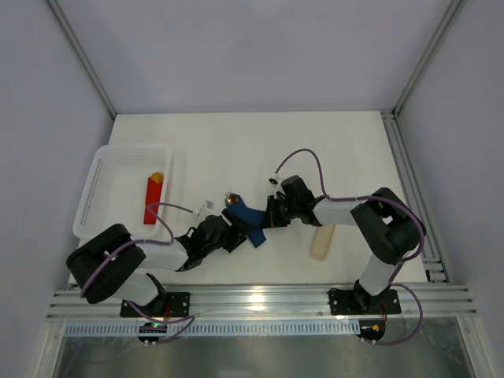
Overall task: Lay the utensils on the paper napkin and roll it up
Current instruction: Roll the napkin at the center of the board, then pick up the utensils from the center of the board.
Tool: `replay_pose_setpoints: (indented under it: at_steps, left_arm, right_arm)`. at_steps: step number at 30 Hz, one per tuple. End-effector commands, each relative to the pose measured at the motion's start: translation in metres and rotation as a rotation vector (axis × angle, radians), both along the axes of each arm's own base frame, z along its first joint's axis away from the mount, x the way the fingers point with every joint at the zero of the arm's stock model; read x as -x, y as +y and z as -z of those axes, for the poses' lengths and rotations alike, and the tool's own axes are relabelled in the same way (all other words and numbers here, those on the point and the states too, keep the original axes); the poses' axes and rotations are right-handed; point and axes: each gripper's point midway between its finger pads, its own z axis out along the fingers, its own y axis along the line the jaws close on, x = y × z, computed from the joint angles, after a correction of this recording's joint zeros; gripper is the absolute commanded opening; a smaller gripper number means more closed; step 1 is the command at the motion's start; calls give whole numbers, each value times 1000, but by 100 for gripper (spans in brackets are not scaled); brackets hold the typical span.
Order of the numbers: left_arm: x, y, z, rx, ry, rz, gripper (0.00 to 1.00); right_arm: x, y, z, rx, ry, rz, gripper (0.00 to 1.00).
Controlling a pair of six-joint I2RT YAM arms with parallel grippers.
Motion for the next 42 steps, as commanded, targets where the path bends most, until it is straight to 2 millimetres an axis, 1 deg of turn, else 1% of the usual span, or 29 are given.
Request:
replay_pose_setpoints:
  at_steps: [1, 4, 9, 11, 12, 13, 16, 19, 23, 26, 34, 36, 39, 42]
  left_arm:
    - [34, 56, 65, -284, 154, -37, 67]
    - [38, 61, 69, -295, 169, -42, 68]
    - [33, 51, 74, -291, 167, -29, 68]
    - [32, 50, 81, -294, 170, -31, 68]
    - [28, 47, 79, -274, 151, -36, 68]
    - [28, 48, 83, -284, 157, -38, 68]
    - [29, 55, 89, -316, 159, -48, 69]
    - [32, 62, 89, -342, 168, -58, 69]
    - [31, 66, 85, -357, 154, -69, 69]
    - [36, 69, 86, -386, 164, -60, 70]
    - [46, 75, 93, -398, 186, -57, 69]
    - [51, 79, 97, -397, 188, -61, 69]
    - [51, 78, 97, -365, 173, -73, 68]
    - [52, 82, 102, -387, 181, -81, 68]
  right_arm:
    - [4, -8, 13, 37, 18, 12, 4]
    - [6, -7, 15, 36, 23, 7, 4]
    - [6, -5, 13, 24, 28, 8, 4]
    - [7, -4, 12, 19, 32, 7, 4]
    - [7, -4, 12, 16, 36, 6, 4]
    - [8, -4, 12, 10, 39, 6, 4]
    - [11, 0, 11, -14, 52, -1, 4]
    - [13, 1, 12, -25, 66, -6, 4]
    - [15, 3, 12, -33, 72, -10, 4]
    - [15, 1, 12, -20, 66, -1, 4]
    - [15, 0, 11, -19, 66, 5, 4]
    - [16, -1, 11, -17, 67, 8, 4]
    - [17, -1, 10, -26, 70, 10, 4]
    - [20, 2, 11, -30, 75, 5, 3]
